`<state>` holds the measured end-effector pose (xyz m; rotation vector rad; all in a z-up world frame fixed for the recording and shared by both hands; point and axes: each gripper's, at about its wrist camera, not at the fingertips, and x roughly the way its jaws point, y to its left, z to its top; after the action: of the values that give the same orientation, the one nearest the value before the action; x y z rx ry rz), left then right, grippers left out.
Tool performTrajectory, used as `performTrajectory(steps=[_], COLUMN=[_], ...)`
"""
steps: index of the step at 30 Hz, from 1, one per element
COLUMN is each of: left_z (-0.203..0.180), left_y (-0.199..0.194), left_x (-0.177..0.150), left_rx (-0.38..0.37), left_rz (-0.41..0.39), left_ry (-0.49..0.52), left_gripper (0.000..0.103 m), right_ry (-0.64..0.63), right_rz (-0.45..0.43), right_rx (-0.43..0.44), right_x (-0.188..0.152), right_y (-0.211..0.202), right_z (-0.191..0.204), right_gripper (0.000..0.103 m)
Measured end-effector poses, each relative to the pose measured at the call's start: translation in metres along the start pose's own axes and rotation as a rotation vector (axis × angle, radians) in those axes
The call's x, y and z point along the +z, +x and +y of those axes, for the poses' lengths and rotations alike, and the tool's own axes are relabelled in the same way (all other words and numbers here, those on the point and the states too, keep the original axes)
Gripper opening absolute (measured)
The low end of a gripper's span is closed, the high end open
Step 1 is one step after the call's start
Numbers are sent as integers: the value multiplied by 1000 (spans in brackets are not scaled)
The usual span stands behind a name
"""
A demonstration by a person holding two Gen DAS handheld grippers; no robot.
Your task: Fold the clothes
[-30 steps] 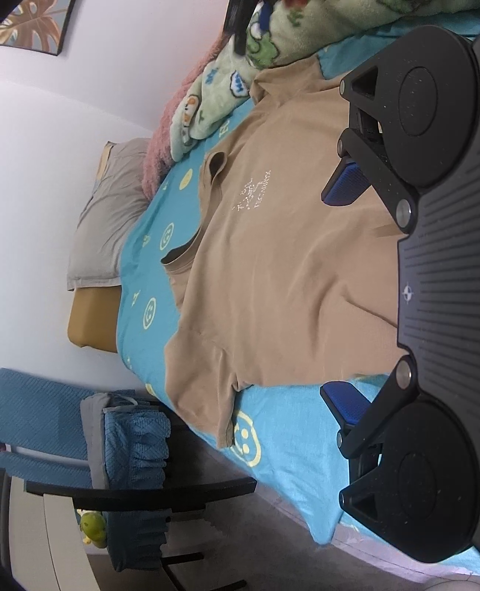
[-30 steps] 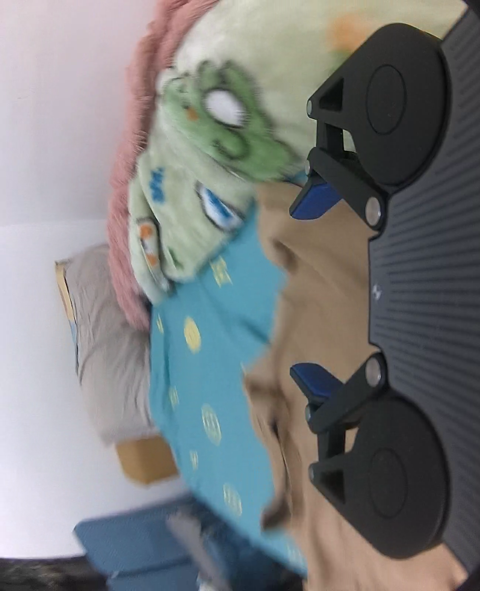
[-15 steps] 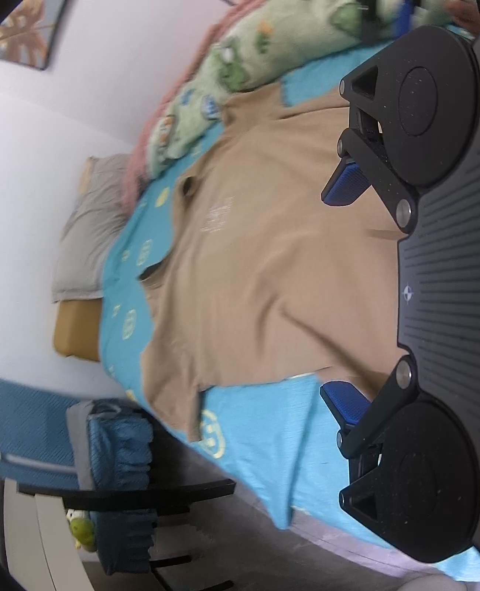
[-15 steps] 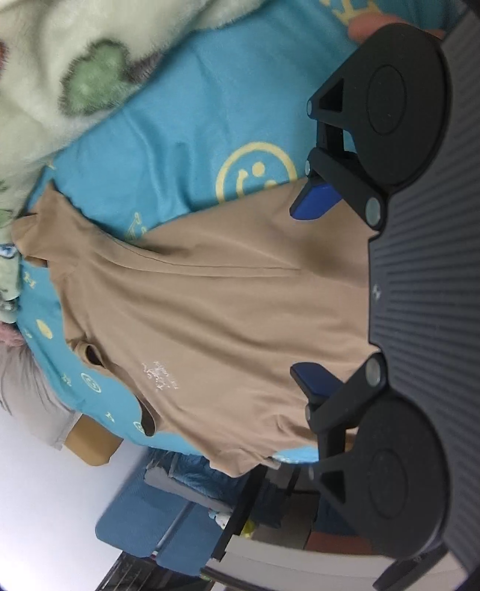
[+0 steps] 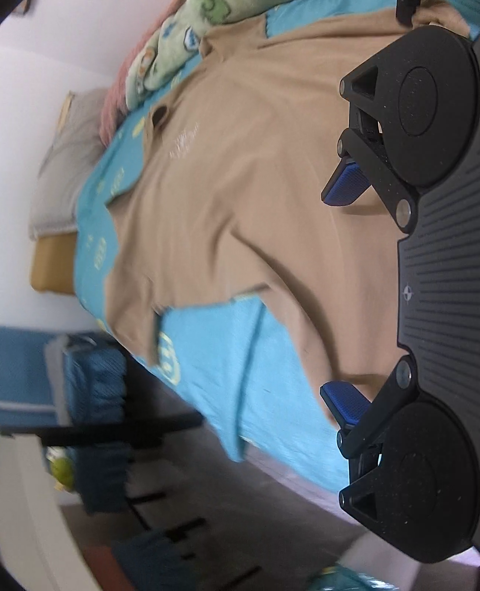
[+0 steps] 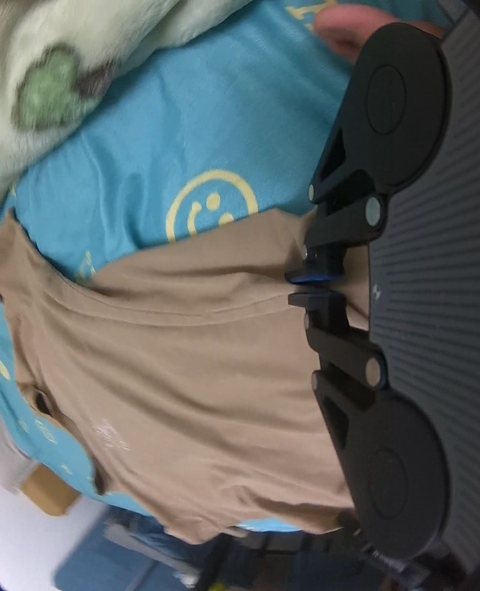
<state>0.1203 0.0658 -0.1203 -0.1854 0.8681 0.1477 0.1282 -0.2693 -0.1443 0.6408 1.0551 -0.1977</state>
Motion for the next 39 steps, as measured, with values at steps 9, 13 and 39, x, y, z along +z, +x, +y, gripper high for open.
performTrajectory(steps=[9, 13, 39], left_z=[19, 11, -61], left_y=[17, 14, -48], left_x=[-2, -6, -15], left_rx=[45, 58, -162], left_rz=[106, 113, -66], left_ry=[-81, -38, 317], left_gripper=[102, 102, 102], right_ry=[151, 104, -105], right_rz=[-136, -177, -464], right_rx=[-54, -126, 249], right_x=[35, 36, 32], right_y=[-48, -47, -124], right_z=[-30, -28, -25], right_gripper=[7, 7, 87])
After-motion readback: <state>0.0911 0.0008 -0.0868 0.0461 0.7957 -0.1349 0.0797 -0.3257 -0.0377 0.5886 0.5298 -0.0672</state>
